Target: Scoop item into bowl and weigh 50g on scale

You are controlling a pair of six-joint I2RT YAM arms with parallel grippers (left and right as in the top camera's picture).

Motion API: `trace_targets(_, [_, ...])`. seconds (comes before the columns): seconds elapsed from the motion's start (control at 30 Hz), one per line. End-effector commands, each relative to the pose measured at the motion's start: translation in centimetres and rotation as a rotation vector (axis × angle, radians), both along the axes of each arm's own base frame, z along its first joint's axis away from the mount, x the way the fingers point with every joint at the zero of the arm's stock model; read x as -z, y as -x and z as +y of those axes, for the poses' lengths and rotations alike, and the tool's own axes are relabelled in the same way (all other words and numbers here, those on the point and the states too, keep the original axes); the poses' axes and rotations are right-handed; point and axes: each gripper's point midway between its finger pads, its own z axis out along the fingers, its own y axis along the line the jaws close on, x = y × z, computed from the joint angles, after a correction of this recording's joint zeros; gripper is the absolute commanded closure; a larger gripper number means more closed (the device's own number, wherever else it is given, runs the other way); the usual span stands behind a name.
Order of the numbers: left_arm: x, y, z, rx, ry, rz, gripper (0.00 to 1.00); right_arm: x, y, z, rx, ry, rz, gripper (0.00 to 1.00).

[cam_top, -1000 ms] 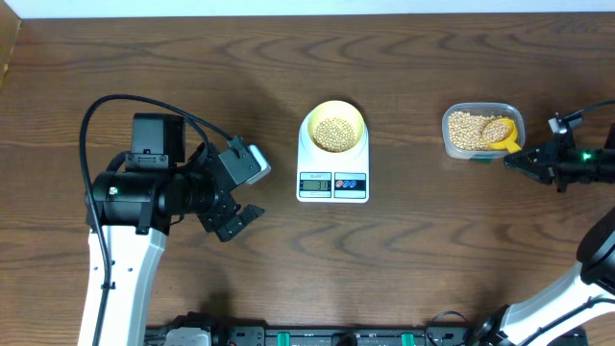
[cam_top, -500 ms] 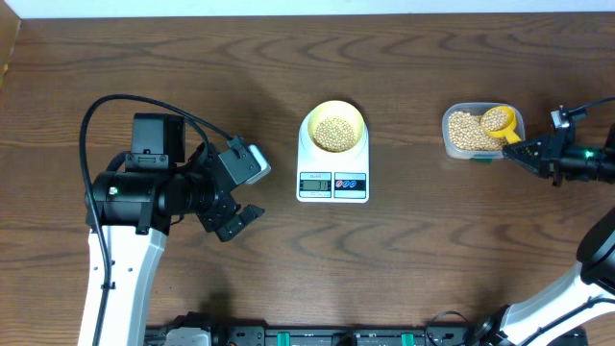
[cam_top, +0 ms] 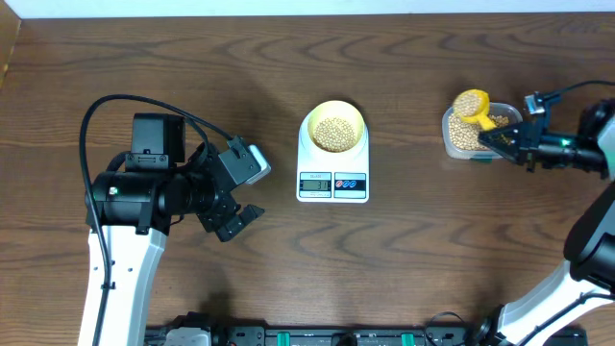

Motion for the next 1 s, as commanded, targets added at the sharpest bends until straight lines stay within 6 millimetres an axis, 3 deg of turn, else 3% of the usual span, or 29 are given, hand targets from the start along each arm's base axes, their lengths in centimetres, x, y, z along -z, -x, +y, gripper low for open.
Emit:
trace_targets(0.0, [-0.4, 0.0, 0.1, 0.003, -0.004, -0.018, 0.02, -1.3, -0.5, 2.5, -0.038, -0.085, -0.055, 0.99])
trace_targets(0.27, [-0.4, 0.0, 0.1, 0.003, -0.004, -0.018, 0.02, -2.4, -0.6, 7.0, -0.136, -0.146, -0.09, 0.99])
trace_targets(0.97, [-0.4, -0.1, 0.1, 0.003, -0.004, -0.018, 0.02, -1.3, -1.0, 17.1, -0.342, -0.11, -0.04, 0.99])
